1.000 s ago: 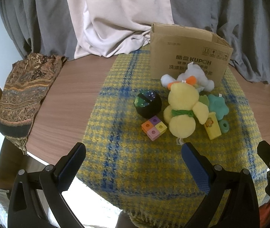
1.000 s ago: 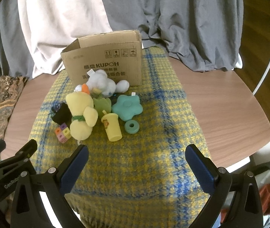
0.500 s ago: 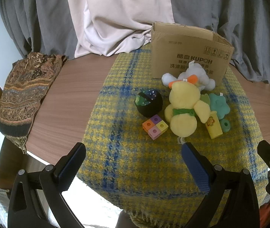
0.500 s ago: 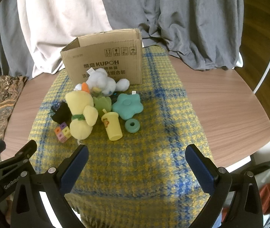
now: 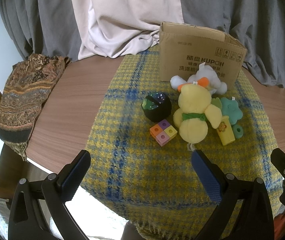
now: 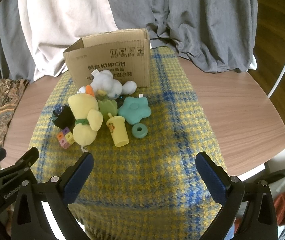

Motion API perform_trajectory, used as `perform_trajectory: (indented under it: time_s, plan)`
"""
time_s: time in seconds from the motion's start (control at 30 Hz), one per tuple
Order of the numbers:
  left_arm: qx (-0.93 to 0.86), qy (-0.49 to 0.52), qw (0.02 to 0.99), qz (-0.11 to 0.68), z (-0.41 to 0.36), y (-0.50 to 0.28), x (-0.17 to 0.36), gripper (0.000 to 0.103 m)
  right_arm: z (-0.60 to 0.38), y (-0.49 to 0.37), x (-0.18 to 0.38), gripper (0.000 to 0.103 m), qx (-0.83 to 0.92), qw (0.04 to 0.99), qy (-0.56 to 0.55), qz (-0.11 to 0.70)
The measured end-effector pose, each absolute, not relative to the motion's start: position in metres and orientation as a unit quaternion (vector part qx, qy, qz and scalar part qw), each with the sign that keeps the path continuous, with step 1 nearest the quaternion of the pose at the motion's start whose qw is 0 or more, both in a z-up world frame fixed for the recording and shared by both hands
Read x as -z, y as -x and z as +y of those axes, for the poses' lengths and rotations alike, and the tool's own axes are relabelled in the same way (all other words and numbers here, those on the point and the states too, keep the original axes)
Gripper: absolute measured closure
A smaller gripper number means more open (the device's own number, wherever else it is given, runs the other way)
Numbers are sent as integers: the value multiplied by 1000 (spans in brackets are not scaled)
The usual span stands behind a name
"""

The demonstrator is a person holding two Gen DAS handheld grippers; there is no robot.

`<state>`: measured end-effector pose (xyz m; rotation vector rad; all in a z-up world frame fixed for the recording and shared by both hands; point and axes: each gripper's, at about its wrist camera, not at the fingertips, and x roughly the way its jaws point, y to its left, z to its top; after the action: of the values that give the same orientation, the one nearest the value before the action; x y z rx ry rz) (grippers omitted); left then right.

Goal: Organize objects
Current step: 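Grasp the teal ring with the right tool while the left tool grasps the four-colour cube block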

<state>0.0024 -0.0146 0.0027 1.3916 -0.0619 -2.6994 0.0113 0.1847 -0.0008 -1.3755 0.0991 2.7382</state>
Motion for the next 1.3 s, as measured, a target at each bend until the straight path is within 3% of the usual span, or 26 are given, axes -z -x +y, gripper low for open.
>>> perform_trajectory:
  time_s: [0.97,1.3]
  plan:
    - [883,-467,40,-37,-8,30,49,1,179,14,42,1,-892,35,449,20]
    - [887,-459,18,-41,-6,48,66,1,173,34,63,12,-890,26,455,18]
